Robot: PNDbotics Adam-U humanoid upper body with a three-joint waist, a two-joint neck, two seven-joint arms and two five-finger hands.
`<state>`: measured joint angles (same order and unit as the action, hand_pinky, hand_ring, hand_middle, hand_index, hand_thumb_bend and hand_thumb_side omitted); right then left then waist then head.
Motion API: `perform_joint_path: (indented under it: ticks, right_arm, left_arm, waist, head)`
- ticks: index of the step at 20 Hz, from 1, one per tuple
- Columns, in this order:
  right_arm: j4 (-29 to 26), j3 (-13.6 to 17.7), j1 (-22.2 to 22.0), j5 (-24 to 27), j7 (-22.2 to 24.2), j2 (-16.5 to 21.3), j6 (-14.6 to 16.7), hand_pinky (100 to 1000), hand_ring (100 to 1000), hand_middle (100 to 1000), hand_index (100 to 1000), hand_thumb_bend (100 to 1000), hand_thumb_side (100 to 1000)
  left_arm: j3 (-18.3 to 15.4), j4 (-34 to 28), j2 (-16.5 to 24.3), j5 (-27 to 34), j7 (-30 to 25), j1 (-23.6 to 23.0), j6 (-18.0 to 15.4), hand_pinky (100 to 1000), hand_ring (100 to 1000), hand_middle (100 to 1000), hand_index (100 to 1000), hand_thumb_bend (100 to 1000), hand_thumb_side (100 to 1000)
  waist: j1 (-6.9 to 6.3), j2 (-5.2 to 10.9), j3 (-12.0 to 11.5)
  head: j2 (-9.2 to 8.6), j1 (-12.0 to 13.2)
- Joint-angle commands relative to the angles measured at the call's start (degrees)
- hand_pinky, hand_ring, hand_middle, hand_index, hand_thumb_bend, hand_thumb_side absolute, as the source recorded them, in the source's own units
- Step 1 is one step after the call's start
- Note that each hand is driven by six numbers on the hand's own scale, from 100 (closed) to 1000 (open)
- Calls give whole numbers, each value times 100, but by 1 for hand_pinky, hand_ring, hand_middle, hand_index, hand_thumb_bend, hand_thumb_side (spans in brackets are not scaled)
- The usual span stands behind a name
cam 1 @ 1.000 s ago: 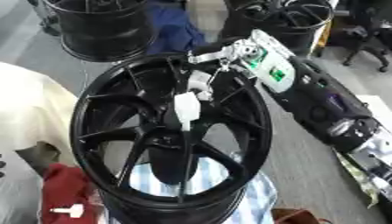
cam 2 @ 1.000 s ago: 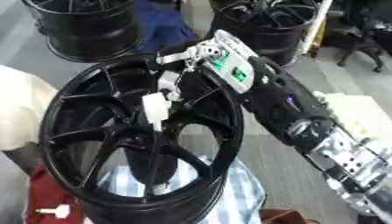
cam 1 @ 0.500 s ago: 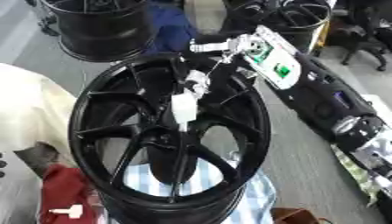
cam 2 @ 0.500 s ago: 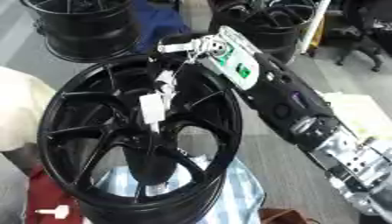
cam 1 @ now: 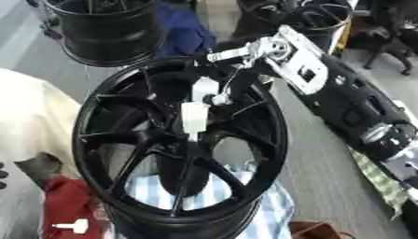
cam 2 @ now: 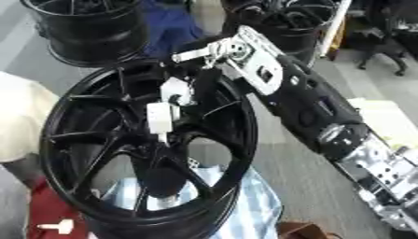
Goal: Pull the pin out of the wheel hub.
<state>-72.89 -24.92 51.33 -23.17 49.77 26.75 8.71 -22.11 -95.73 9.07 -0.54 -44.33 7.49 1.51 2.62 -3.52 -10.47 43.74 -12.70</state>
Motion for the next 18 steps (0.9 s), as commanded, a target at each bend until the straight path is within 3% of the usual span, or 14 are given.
perform_joint_path:
  ticks: [1, 6, 9, 13, 14, 15, 17, 18]
  right_arm:
    - [0, 27, 78, 0, 114, 155, 4, 791, 845, 859, 944, 242, 272]
    - [63, 38, 64, -19, 155, 132, 8, 768, 811, 819, 905, 115, 134]
    - [93, 56, 60, -28, 50, 107, 6, 752, 786, 771, 860, 100, 100]
    - [110, 68, 64, -26, -214, 69, 15, 717, 727, 578, 681, 100, 100]
    - [110, 76, 68, -21, -294, 62, 17, 715, 724, 567, 671, 100, 100]
    - [107, 96, 77, -15, -382, 55, 17, 692, 684, 482, 580, 100, 100]
    - [98, 126, 101, -8, -561, 49, 15, 674, 651, 431, 524, 100, 100]
    - [87, 141, 117, -2, -649, 51, 13, 666, 638, 414, 504, 100, 152]
  left_arm:
    - [-13, -129, 82, 23, -10, 26, -3, 644, 673, 638, 835, 100, 724]
    - [-17, -125, 85, 23, -11, 28, -13, 644, 674, 638, 836, 100, 724]
    - [-19, -121, 88, 24, -10, 26, -16, 644, 674, 638, 836, 100, 724]
    - [-14, -118, 87, 18, -21, 25, -22, 644, 674, 637, 836, 100, 724]
    - [-15, -117, 87, 18, -21, 25, -23, 644, 674, 637, 836, 100, 724]
    - [-15, -116, 86, 17, -21, 24, -22, 644, 674, 637, 836, 100, 725]
    - [-14, -115, 85, 17, -23, 22, -20, 644, 674, 637, 837, 100, 725]
    - [-14, -115, 84, 16, -25, 19, -19, 644, 674, 637, 837, 100, 725]
  waist:
    - [-33, 100, 16]
    - [-38, 92, 20]
    - [-38, 87, 22]
    - [-35, 84, 12]
    - [-35, 84, 10]
    - [-35, 85, 7]
    - [-34, 89, 5]
    - [-34, 92, 5]
  head:
    - [-18, 19]
    - [-19, 17]
    - [-18, 16]
    - [-15, 12]
    - [-15, 11]
    - [-12, 11]
    - [-11, 7]
    - [-9, 6]
